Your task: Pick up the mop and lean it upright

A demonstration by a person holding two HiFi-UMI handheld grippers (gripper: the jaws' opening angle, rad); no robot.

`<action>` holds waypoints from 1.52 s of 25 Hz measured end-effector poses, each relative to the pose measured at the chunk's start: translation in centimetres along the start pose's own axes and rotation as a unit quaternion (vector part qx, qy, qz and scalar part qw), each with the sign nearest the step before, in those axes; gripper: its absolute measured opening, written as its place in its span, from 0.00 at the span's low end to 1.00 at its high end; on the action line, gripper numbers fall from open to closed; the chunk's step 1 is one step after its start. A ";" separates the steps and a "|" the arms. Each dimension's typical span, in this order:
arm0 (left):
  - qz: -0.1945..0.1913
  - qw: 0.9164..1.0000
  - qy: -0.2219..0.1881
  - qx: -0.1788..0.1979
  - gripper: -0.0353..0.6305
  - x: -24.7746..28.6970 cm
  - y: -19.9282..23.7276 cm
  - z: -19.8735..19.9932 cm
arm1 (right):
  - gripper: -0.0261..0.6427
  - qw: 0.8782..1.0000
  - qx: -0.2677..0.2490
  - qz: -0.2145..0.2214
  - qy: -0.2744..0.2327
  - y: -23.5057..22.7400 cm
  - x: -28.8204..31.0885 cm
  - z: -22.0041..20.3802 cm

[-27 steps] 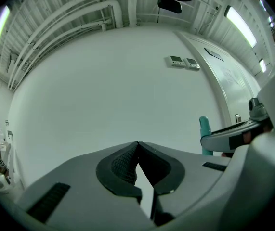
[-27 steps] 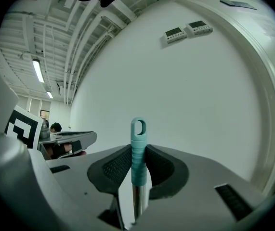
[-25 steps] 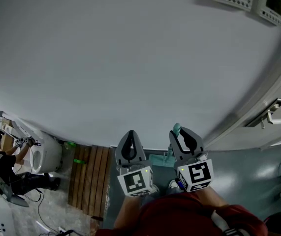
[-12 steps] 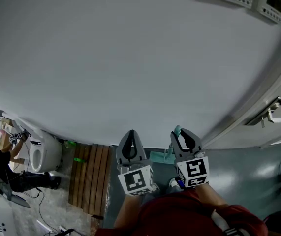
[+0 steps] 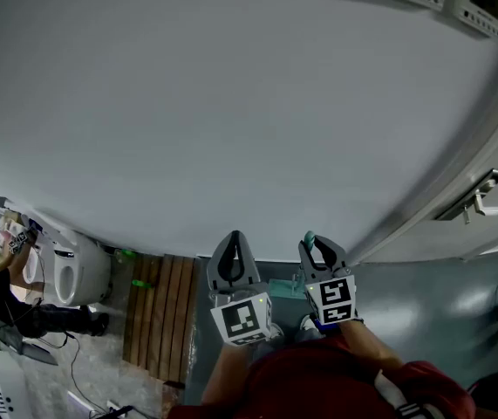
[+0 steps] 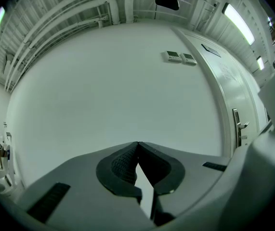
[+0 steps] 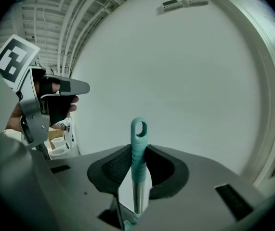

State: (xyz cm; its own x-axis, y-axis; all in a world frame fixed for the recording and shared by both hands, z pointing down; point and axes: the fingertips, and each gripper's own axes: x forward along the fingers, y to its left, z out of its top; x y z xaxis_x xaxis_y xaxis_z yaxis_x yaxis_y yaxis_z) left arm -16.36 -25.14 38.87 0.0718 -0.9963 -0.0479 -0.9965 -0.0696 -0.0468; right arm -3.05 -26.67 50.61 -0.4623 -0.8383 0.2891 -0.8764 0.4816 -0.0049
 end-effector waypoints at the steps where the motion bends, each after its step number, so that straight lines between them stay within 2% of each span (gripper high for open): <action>1: -0.001 1.000 0.000 -0.001 0.07 0.0 0.0 -0.2 | 0.19 1.000 -0.002 -0.002 -0.001 0.0 0.1 -0.3; 4: -0.002 1.000 -0.005 -0.010 0.07 0.1 -0.2 -0.1 | 0.20 1.000 -0.005 -0.007 -0.008 -0.1 0.3 -0.4; 14: -0.002 1.000 -0.013 -0.008 0.07 0.2 -0.4 0.2 | 0.20 0.999 -0.017 -0.017 -0.021 -0.3 1.6 -0.2; 20: 0.002 1.000 -0.004 0.011 0.07 -0.1 -0.1 -0.3 | 0.20 0.999 -0.017 -0.042 -0.026 -1.5 4.2 0.2; 30: 0.006 1.000 0.009 0.009 0.07 -0.8 -0.1 -1.1 | 0.20 0.997 -0.005 -0.081 -0.019 -4.0 9.0 0.7; 38: 0.010 1.000 0.011 0.010 0.07 -0.9 0.3 -1.4 | 0.20 0.995 -0.009 -0.096 -0.019 -4.1 9.7 0.8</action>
State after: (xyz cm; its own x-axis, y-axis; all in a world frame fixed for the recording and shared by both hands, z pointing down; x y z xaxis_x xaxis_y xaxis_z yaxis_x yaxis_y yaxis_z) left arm -16.76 -24.32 40.28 0.0516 -0.9983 -0.0265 -0.9966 -0.0498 -0.0663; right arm -4.03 -37.02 52.72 -0.2919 -0.9241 0.2465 -0.9467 0.3159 0.0635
